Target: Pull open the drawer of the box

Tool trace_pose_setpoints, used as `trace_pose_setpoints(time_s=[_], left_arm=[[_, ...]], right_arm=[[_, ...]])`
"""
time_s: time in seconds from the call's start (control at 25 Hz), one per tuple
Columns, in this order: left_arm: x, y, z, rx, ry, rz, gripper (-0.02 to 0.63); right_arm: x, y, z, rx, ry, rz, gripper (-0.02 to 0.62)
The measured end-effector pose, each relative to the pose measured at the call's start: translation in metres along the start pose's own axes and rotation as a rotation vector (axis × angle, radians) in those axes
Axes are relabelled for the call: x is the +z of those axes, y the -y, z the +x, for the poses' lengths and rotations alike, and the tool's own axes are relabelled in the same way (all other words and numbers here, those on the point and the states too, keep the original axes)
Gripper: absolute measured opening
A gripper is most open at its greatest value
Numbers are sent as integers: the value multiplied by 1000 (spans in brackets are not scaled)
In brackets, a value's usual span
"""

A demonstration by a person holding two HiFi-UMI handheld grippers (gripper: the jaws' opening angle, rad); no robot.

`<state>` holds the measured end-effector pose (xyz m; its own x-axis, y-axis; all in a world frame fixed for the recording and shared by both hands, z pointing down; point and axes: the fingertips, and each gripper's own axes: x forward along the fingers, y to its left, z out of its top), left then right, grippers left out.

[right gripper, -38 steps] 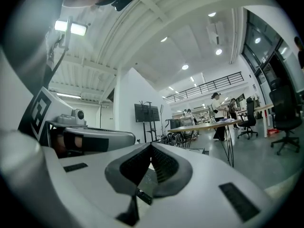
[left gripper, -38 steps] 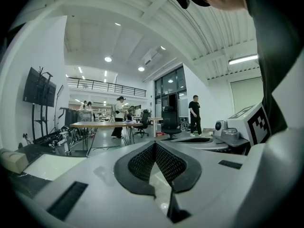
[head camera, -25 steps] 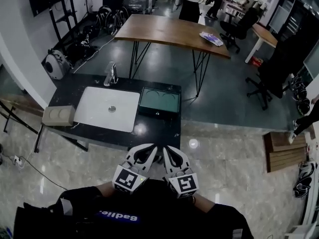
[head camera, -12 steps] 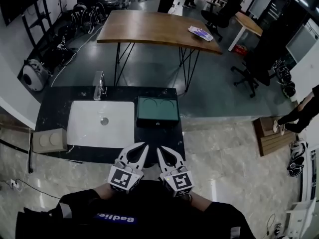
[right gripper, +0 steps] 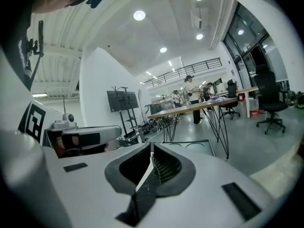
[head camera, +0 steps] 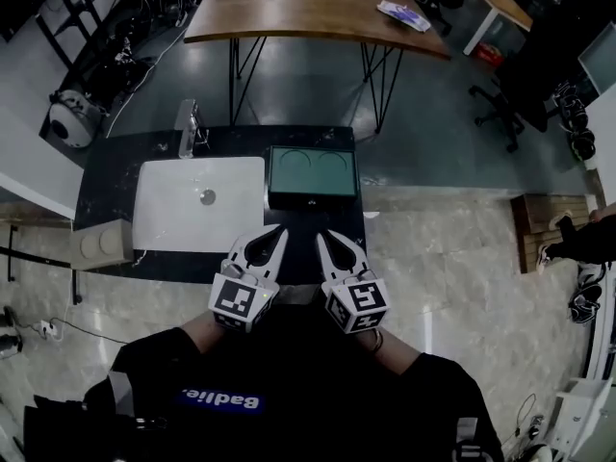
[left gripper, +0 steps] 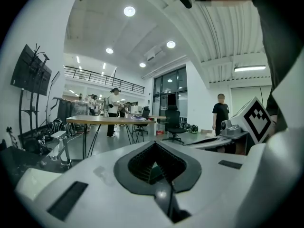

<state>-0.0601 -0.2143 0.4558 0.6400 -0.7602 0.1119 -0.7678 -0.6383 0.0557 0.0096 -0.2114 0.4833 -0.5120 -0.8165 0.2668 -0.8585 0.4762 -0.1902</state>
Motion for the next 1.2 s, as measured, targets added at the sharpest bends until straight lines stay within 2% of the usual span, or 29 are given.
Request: trace_pose_setpoints(time_s=[0.12, 0.2, 0.4, 0.56, 0.72, 0.8, 1.2], left_arm=[[-5, -7, 11, 42, -50, 10, 2], [-10, -11, 20, 67, -73, 6, 2], [-25, -24, 47, 99, -109, 32, 2], [-37, -32, 65, 121, -165, 22, 2], [-53, -43, 83, 121, -216, 76, 2], [-64, -50, 89, 118, -269, 95, 2], [-117, -82, 118, 105, -529, 291, 2]], right_arm=[[-9, 18, 11, 23, -37, 63, 3], [-16, 26, 18, 50, -65, 98, 52], [-36, 45, 43, 95, -123, 162, 67], [-51, 58, 56, 103, -174, 191, 83], [-71, 63, 72, 122, -241, 211, 110], [-78, 67, 79, 122, -267, 210, 120], [-108, 80, 111, 53, -351, 216, 127]])
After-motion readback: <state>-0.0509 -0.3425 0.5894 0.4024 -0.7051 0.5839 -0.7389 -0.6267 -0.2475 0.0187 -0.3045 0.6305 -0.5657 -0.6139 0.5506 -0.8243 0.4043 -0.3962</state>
